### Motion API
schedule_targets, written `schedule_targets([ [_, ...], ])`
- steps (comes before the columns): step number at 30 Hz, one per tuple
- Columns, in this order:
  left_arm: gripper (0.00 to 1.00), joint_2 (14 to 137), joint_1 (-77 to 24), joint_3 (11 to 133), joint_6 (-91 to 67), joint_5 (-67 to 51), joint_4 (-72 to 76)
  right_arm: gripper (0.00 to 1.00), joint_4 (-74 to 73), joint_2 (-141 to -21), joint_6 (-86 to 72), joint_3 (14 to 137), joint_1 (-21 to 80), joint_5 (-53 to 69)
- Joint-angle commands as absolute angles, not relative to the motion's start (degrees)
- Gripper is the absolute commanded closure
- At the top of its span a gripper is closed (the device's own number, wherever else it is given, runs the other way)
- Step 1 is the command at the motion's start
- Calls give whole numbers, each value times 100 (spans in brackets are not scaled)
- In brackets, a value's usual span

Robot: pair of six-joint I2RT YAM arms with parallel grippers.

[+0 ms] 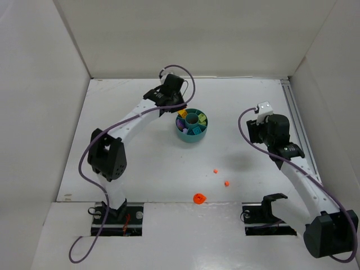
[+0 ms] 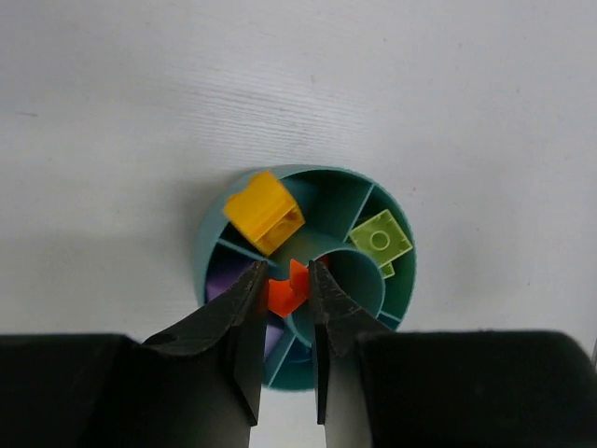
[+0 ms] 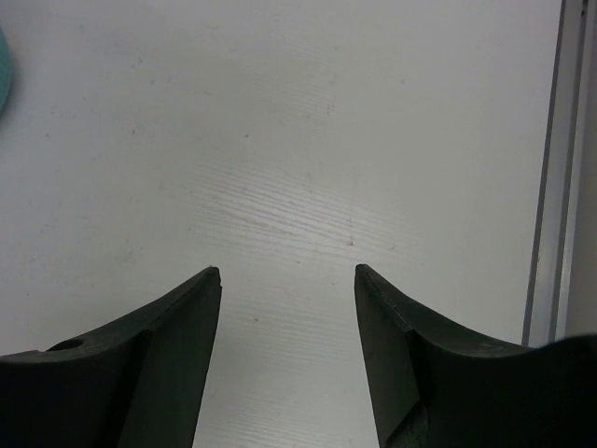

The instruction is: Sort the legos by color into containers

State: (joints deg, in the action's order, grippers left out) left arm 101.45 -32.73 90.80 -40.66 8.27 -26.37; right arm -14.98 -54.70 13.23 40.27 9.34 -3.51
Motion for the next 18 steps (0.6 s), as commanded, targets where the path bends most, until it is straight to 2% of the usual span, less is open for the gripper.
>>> schedule_targets([
  [1, 98, 10607, -3437, 9860, -3683, 650, -2811, 35, -1301, -5405, 1213, 3999, 861, -246],
  [4, 98, 11021, -3560, 10335, -3612, 634, -2935, 35, -1354, -5405, 1213, 3999, 809, -246],
  [18, 96, 11083, -3788, 10160, -3560, 536, -2856, 35, -1354, -5458, 1266, 3999, 756, -141],
])
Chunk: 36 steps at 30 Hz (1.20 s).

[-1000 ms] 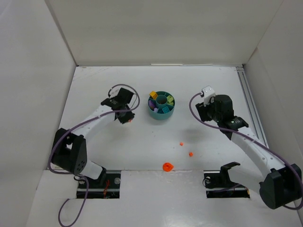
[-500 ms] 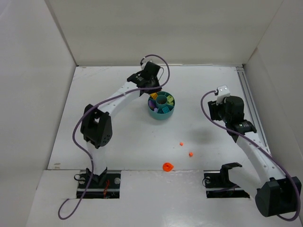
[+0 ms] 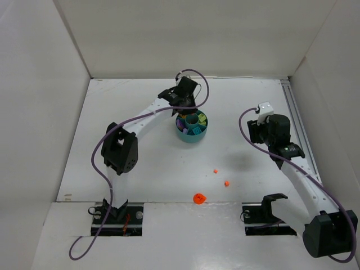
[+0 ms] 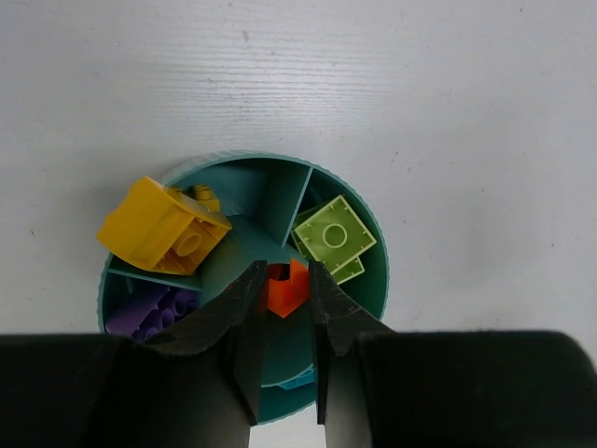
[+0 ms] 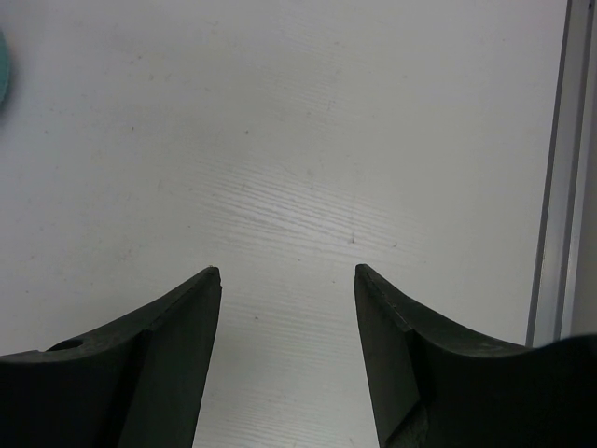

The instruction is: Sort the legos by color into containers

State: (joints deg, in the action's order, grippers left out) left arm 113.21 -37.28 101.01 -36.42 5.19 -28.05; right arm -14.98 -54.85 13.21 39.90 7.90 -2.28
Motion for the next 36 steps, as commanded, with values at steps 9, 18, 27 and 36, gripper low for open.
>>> schedule_targets([
  [9, 65, 10741, -3893, 9993, -3560, 650, -2856, 30, -1231, -5405, 1546, 3894, 756, 412],
  [18, 48, 10100, -3894, 9537, -3560, 773, -2734, 29, -1467, -5221, 1723, 3779, 1220, 843],
  [27, 0, 8026, -3946, 7501, -3252, 1089, -2065, 28, -1433, -6097, 863, 3489, 3952, 300],
  [36, 0, 6742, -3894, 5977, -3612, 1441, -2012, 38, -1248, -7523, -78, 3647, 5079, -316],
])
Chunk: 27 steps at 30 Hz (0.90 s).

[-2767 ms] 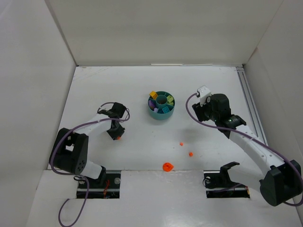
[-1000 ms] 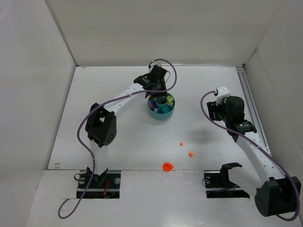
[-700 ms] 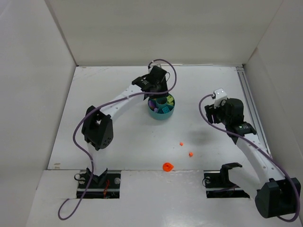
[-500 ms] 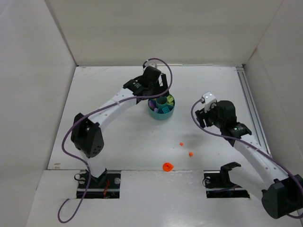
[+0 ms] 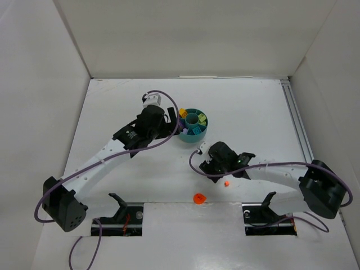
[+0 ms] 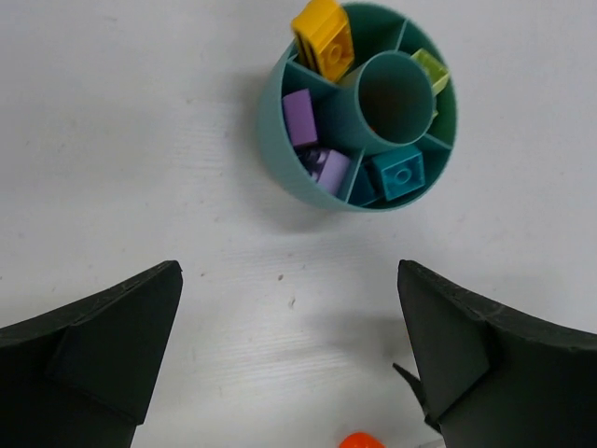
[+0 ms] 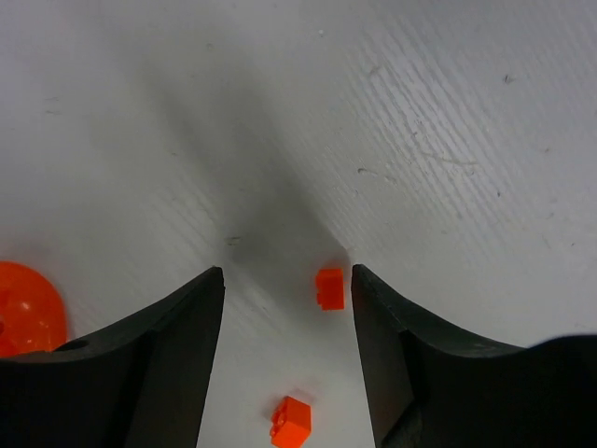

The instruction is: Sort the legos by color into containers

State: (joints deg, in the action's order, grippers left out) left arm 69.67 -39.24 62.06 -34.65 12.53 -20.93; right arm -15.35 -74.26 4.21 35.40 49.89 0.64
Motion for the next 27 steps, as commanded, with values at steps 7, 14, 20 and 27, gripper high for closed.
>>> schedule_targets([
  [7, 0, 6548, -3894, 5643, -3727, 1380, -2065, 38, -1687, -7577, -606, 3647, 5080, -844],
  [14, 0, 6548, -3894, 5423, -3788, 1222, -1846, 49, -1881, -7462, -808, 3524, 5080, -896],
  [20, 0, 6548, -3894, 5423, -3788, 1222, -1793, 54, -1671, -7576, -809, 3472, 5080, -949],
  [27, 0, 6548, -3894, 5476, -3736, 1336, -1854, 67, -1609, -7778, -861, 3533, 5080, -949],
])
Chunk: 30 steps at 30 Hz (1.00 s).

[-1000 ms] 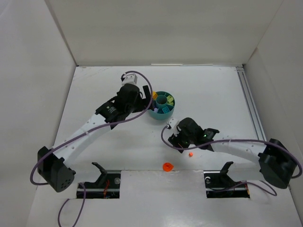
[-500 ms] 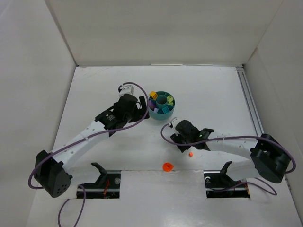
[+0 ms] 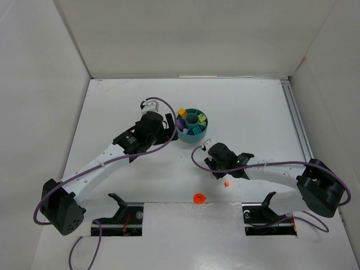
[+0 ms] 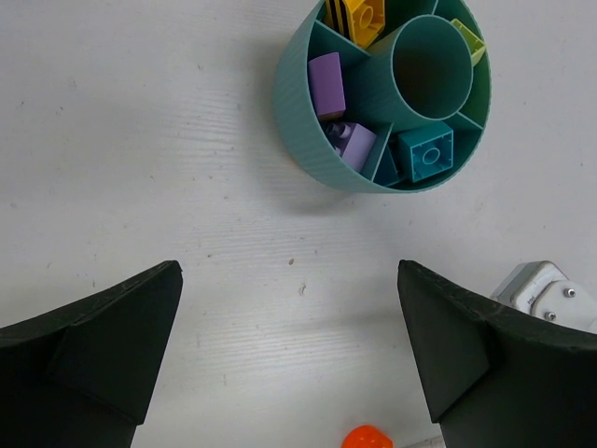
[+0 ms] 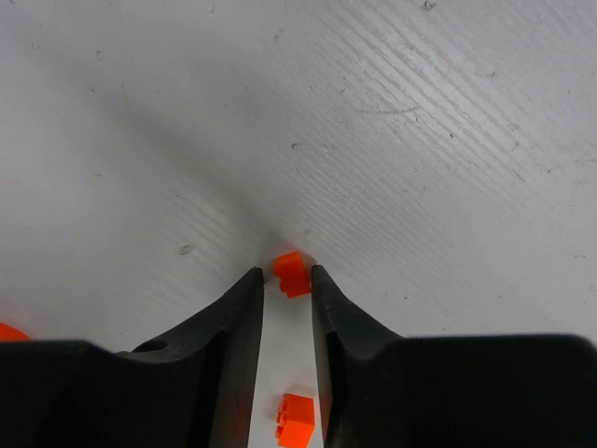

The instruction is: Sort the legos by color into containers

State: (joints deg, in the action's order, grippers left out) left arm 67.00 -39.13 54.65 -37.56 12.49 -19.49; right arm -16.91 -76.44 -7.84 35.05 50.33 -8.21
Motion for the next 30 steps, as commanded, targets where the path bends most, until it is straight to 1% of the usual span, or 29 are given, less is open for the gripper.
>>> schedule_targets([
  [1, 0, 6548, -3894, 5476, -3735, 1336, -1854, 69, -1608, -7778, -861, 3533, 5080, -949],
  [2, 0, 6548, -3894, 5476, -3735, 1336, -1854, 72, -1608, -7831, -861, 3533, 5080, -949],
  [6, 0, 6548, -3894, 5476, -3735, 1388, -1854, 79, -1678, -7831, -861, 3586, 5080, -888],
  [7, 0, 6548, -3894, 5423, -3735, 1389, -1854, 84, -1679, -7779, -861, 3586, 5080, -888],
  [8, 0, 6548, -3894, 5423, -3788, 1389, -1854, 85, -1766, -7778, -861, 3586, 5080, -888],
  [12, 0, 6653, -3894, 5370, -3788, 1389, -1793, 86, -2012, -7427, -642, 3708, 5080, -940],
  [14, 0, 6706, -3701, 5370, -3841, 1336, -1793, 86, -2013, -7252, -396, 3893, 5080, -940],
  [17, 0, 6759, -3568, 5256, -3841, 1336, -1793, 88, -2074, -7172, 87, 4446, 5027, -940],
  [20, 0, 6697, -3507, 5116, -3841, 1336, -1793, 88, -1979, -7172, 665, 5157, 4668, -801],
  [24, 0, 6636, -3507, 4993, -3841, 1275, -1740, 88, -1688, -7514, 1238, 6028, 4149, -502],
  [25, 0, 6584, -3507, 4931, -3841, 1222, -1740, 88, -1688, -7610, 1335, 6203, 4096, -353],
  [30, 0, 6583, -3454, 4799, -3841, 993, -1740, 88, -1661, -8470, 1731, 7283, 4034, -352],
])
